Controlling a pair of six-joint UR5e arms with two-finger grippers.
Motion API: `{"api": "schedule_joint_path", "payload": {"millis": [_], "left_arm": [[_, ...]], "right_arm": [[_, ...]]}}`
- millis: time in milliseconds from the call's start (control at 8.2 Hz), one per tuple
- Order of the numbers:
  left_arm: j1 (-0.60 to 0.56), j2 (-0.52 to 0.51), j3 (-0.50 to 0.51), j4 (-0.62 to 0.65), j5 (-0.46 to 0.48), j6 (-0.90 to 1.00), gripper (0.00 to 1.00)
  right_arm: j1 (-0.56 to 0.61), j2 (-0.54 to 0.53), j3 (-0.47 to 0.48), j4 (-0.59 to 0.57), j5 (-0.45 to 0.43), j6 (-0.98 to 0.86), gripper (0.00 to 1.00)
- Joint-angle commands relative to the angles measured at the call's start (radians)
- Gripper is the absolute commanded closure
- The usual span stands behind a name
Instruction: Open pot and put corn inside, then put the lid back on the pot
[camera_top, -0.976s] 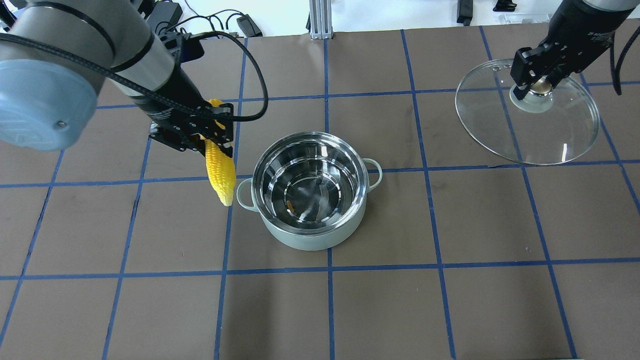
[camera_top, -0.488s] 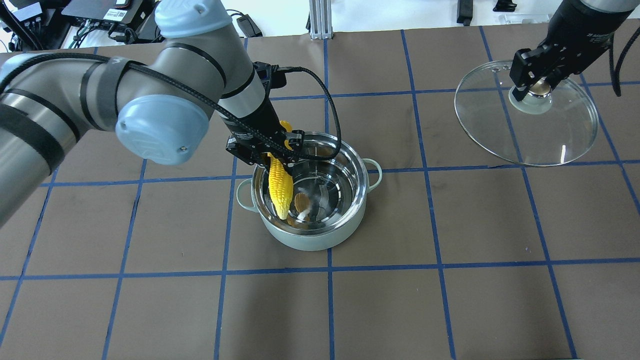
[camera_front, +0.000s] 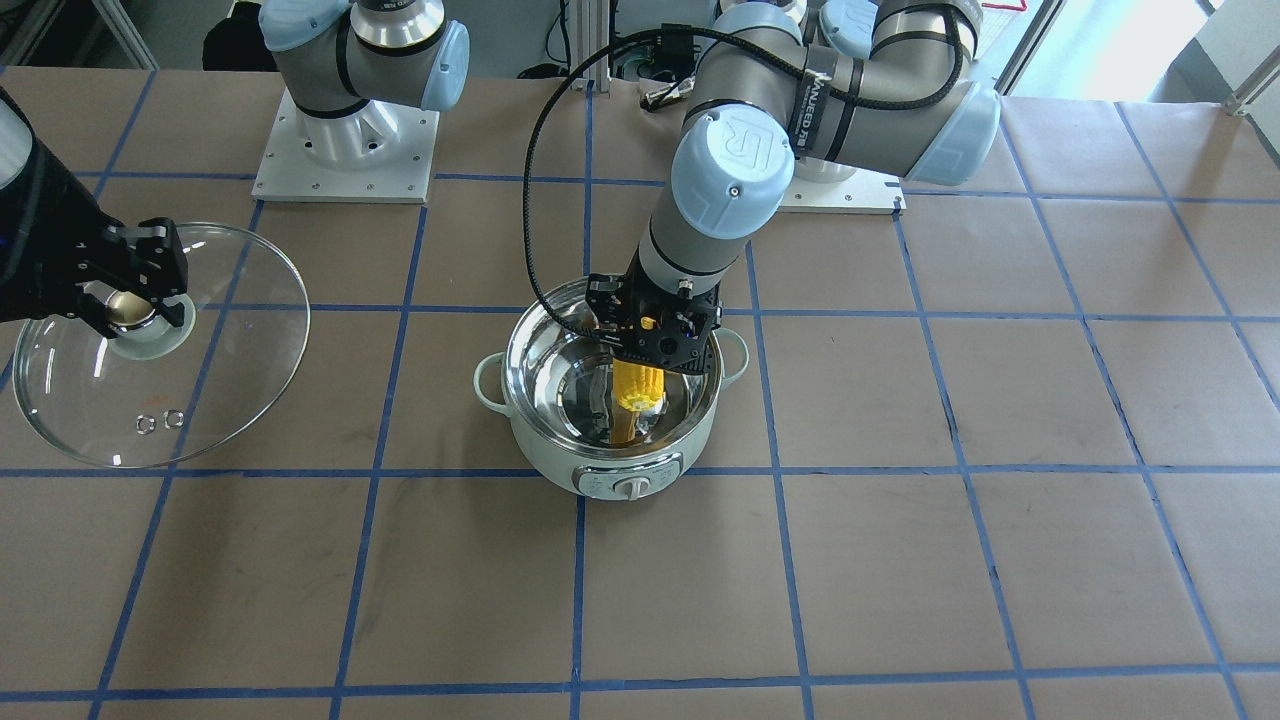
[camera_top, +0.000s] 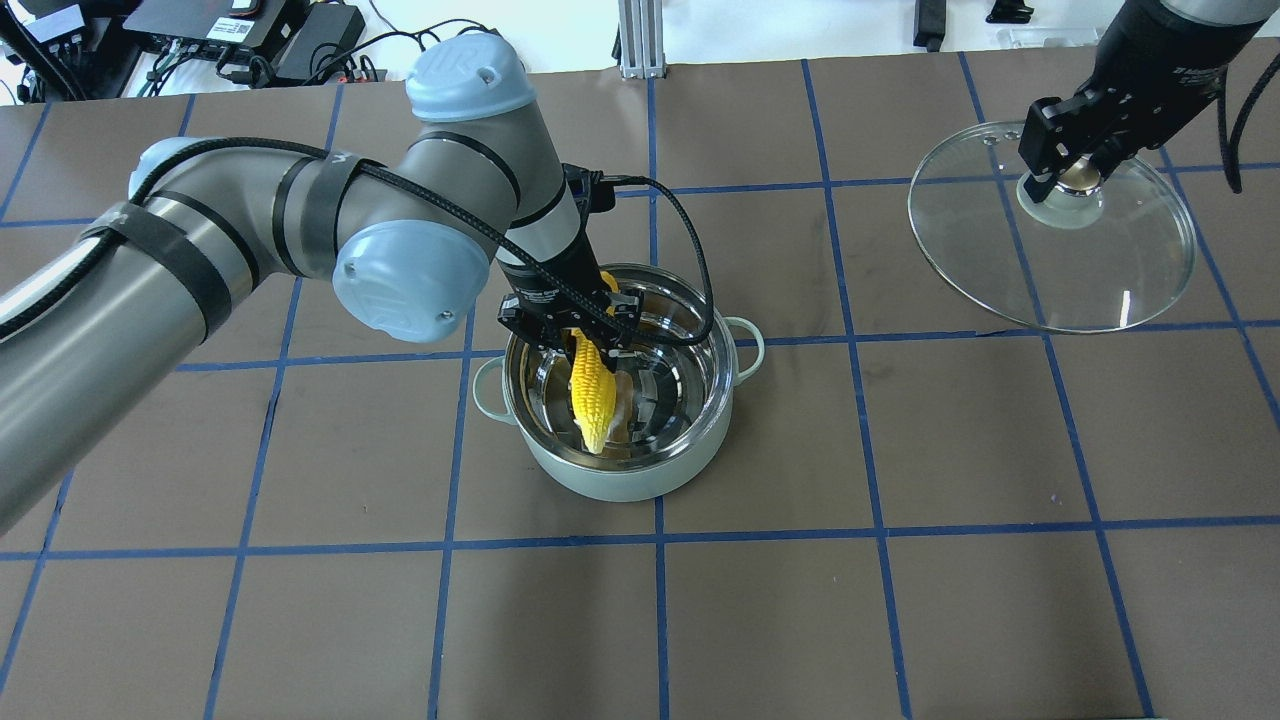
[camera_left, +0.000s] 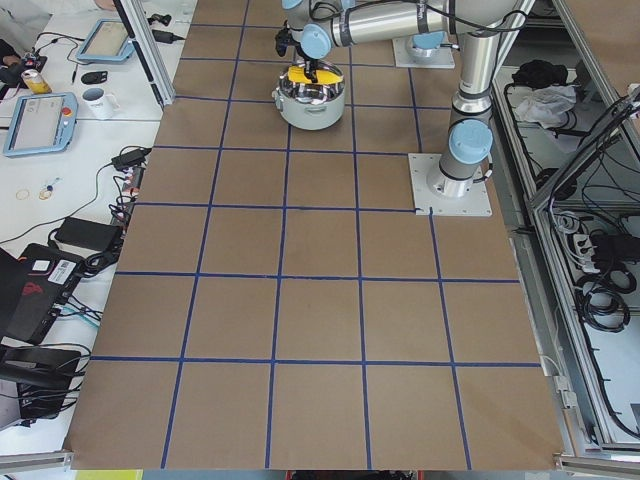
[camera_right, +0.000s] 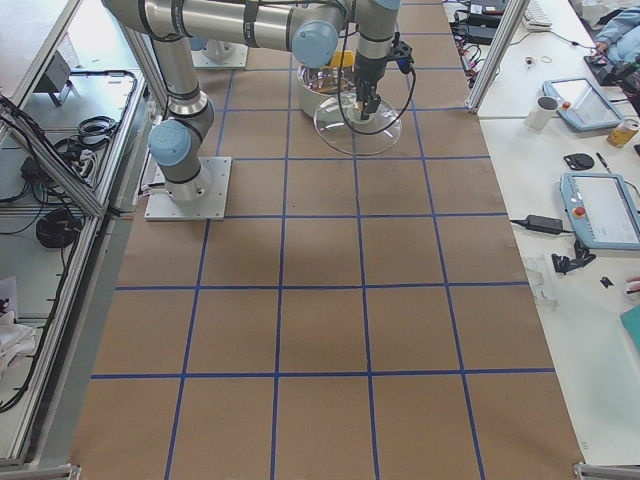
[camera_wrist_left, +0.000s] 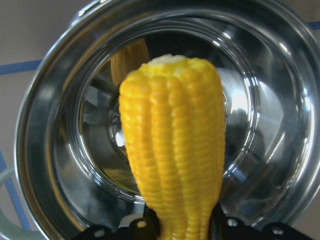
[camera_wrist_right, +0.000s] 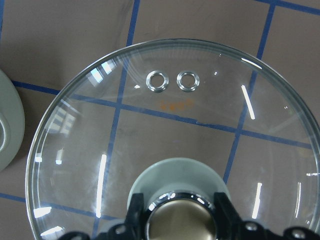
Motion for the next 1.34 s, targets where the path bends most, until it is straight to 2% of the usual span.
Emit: {"api": "schedule_joint_path", "payload": {"millis": [0, 122, 244, 366, 610, 1098, 1220], "left_arm": [[-0.019, -0.069, -0.039, 0.109, 0.0, -0.019, 1.0], [-0.023, -0.082, -0.038, 0.12, 0.0, -0.032, 1.0], [-0.023, -0.083, -0.038, 0.121, 0.003, -0.025, 0.59], [-0.023, -0.08, -0.038, 0.121, 0.008, -0.026, 0.01], [-0.022, -0.069, -0.035, 0.116, 0.017, -0.026, 0.0], [-0.005, 0.009, 0.019, 0.076, 0.19, -0.013, 0.0], [0.009, 0.018, 0.054, 0.043, 0.254, -0.007, 0.0]], "right_arm": [[0.0, 0.0, 0.0, 0.0, 0.002, -0.001, 1.0], [0.0, 0.0, 0.0, 0.0, 0.002, -0.001, 1.0], [0.0, 0.0, 0.0, 0.0, 0.002, -0.001, 1.0], [0.0, 0.0, 0.0, 0.0, 0.002, -0.001, 1.0], [0.0, 0.0, 0.0, 0.0, 0.002, -0.001, 1.0], [0.008, -0.005, -0.002, 0.0, 0.008, 0.023, 1.0], [0.03, -0.003, -0.005, 0.002, 0.009, 0.092, 1.0]]}}
